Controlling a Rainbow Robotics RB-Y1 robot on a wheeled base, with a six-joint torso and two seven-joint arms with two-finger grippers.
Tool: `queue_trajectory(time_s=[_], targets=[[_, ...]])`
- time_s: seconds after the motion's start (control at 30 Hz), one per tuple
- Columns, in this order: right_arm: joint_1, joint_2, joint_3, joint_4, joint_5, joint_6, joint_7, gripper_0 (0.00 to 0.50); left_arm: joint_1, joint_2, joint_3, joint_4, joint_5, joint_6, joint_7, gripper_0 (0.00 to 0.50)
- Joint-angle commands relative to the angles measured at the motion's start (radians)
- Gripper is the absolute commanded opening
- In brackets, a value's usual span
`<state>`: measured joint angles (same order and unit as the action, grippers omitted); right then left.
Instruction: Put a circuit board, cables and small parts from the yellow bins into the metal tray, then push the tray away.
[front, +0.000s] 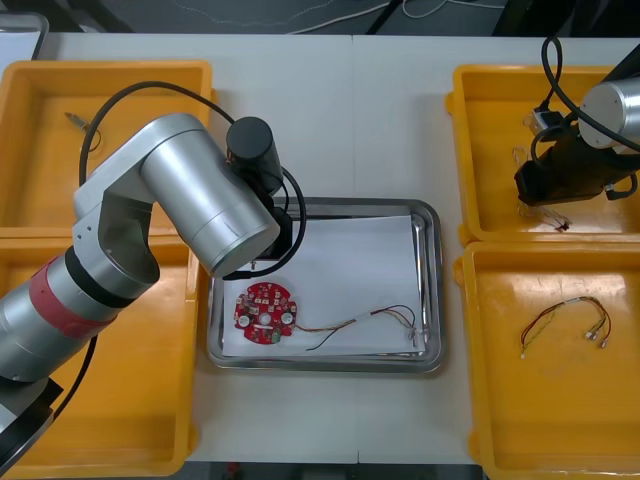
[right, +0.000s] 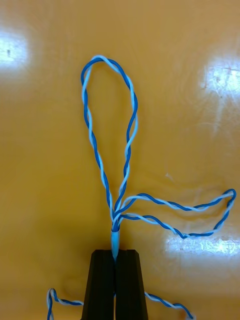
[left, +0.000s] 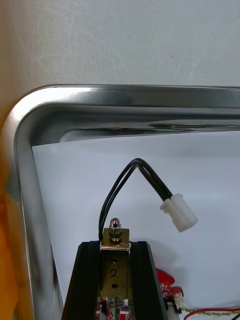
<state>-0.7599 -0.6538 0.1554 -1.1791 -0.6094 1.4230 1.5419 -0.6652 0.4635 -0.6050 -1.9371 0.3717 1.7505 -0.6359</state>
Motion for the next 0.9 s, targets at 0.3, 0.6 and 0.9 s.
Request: queue_trajectory(time_s=[0.3,0.6,0.9], targets=[[-0.033,-0.041,-0.117,-0.146,-0.007,0.123,0.030,0.000,0.065,-0.006,-0.044,-0.023,-0.053,-0.089,0.024,0.000],[-0.033,-0.066,-0.208,-0.212,-0.032,0.228,0.041,0.000,0.064,-0.008,-0.055,0.038,-0.065,-0.141,0.007,0.000],[-0.033,-0.089,-0.290,-0.294,-0.035,0.378,0.053,0.000,0.053,-0.008,-0.055,0.076,-0.083,-0.160,0.002,0.000]])
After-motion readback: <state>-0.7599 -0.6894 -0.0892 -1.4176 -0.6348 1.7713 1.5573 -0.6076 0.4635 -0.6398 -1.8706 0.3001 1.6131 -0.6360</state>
